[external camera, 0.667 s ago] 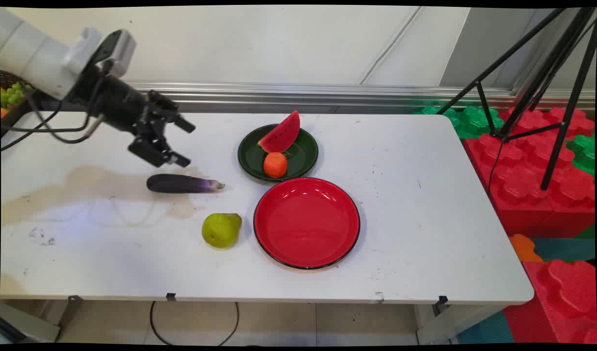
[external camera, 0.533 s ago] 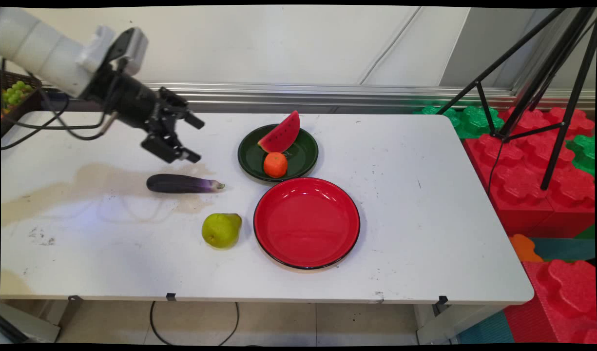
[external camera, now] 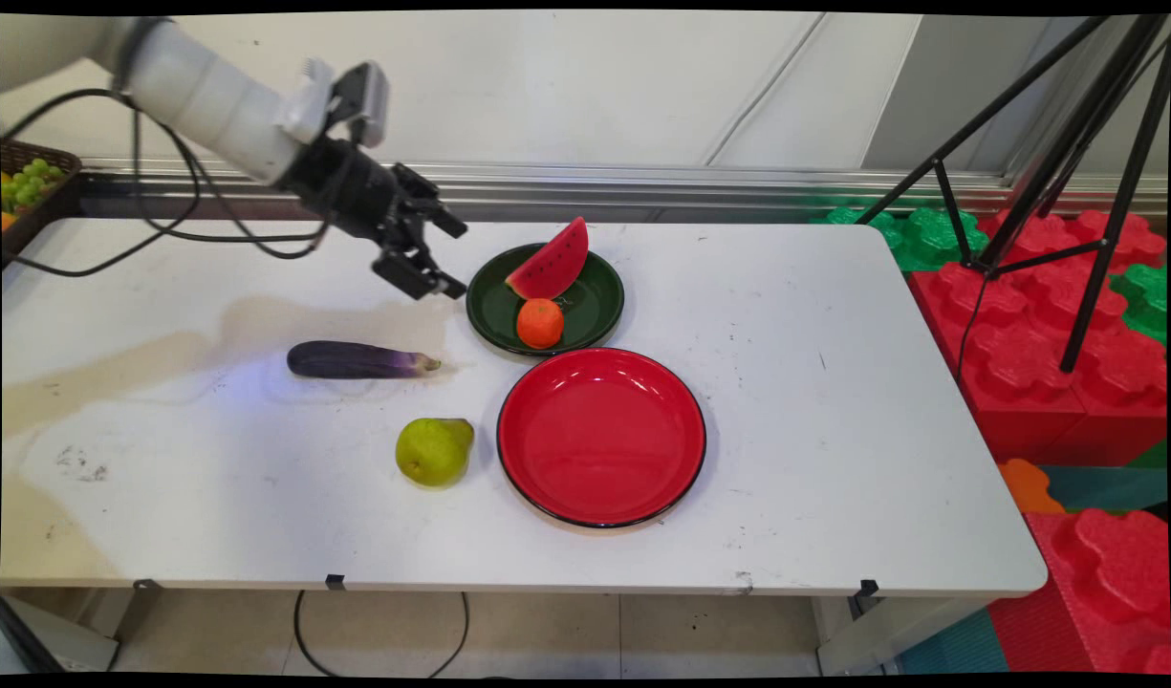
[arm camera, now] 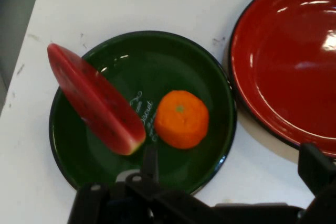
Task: Pick up the mandarin from the green plate
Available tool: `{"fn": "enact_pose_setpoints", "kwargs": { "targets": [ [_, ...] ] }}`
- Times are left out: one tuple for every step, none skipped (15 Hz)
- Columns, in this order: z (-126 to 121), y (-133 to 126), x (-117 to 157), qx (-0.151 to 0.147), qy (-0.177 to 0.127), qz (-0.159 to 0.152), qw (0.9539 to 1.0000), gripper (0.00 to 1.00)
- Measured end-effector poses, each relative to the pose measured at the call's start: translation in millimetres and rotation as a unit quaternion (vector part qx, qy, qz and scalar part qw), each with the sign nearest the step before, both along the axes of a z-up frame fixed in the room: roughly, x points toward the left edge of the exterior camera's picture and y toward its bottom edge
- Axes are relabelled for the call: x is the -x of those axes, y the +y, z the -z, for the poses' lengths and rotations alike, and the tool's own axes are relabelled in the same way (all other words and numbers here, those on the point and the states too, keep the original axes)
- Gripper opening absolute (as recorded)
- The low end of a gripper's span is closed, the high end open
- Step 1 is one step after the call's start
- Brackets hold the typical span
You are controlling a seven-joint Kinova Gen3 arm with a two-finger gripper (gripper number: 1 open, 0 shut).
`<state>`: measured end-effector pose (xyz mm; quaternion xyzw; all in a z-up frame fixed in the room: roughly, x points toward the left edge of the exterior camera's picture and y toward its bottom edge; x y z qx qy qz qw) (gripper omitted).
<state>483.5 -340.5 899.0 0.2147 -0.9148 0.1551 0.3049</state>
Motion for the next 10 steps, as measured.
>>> {"fn": "enact_pose_setpoints", "kwargs": {
  "targets": [
    [5.1, -7.8, 3.7, 0.000, -0.001, -0.001, 1.0000, 1.00],
    [10.9, -16.4, 8.2, 0.000, -0.003, -0.001, 1.0000, 1.00],
    [17.0, -24.3, 12.4, -0.001, -0.005, -0.001, 1.0000, 1.00],
    [22.1, -30.7, 16.0, -0.002, -0.008, -0.001, 1.0000, 1.00],
    [28.0, -37.7, 20.3, -0.003, -0.011, 0.001, 0.9999, 1.00],
    [34.2, -44.4, 24.2, -0.004, -0.016, 0.003, 0.9999, 1.00],
    [39.4, -49.5, 27.2, -0.005, -0.020, 0.006, 0.9998, 1.00],
    [45.4, -55.0, 30.3, -0.007, -0.026, 0.009, 0.9996, 1.00],
    [51.3, -59.9, 33.4, -0.009, -0.031, 0.012, 0.9994, 1.00],
    [56.1, -64.0, 36.1, -0.010, -0.035, 0.014, 0.9992, 1.00]
  ]
}}
